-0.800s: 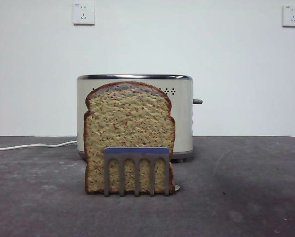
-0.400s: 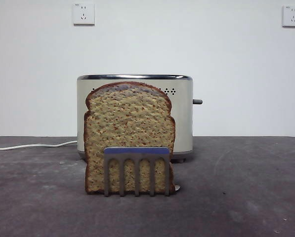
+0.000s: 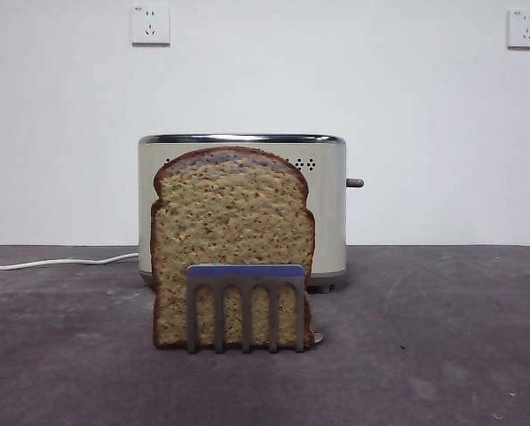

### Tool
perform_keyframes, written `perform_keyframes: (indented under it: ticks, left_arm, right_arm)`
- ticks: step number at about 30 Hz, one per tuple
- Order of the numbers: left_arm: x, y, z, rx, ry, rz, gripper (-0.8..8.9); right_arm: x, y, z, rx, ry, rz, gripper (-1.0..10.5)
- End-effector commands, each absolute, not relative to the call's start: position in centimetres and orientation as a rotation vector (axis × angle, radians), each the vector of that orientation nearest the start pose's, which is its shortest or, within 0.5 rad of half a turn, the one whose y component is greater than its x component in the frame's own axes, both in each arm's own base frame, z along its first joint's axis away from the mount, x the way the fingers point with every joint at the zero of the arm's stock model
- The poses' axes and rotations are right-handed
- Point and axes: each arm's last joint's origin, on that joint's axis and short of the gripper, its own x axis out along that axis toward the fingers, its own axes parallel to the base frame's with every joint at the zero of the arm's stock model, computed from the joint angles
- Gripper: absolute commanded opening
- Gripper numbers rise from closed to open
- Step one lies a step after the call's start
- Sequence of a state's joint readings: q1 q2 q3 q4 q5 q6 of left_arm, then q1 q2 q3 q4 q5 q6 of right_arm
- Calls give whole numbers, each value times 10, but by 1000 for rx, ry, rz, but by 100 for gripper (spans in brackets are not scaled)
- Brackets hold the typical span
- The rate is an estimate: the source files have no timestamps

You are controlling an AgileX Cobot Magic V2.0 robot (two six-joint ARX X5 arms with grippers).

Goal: Pick up a slice of bread from the rack,put the bread on the toaster,press the button

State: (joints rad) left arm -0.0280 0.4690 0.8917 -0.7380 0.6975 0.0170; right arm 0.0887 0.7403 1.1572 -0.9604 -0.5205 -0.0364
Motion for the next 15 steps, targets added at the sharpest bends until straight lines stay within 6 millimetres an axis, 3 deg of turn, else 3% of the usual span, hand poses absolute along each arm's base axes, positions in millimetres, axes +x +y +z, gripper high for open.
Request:
perform_keyframes:
  ticks: [1, 12, 13, 15]
  left_arm:
    - [64, -21, 356, -19, 309, -763, -8]
    - [61, -21, 361, 10, 312, -777, 25]
    - [61, -21, 361, 10, 311, -777, 98]
    - [61, -21, 361, 18, 306, -781, 422]
  right_arm:
    - [97, 24, 394, 18, 553, 639, -12]
    - [94, 24, 396, 1, 569, 647, -12]
    - [94, 24, 396, 1, 569, 647, -12]
    - [94, 24, 396, 1, 569, 647, -12]
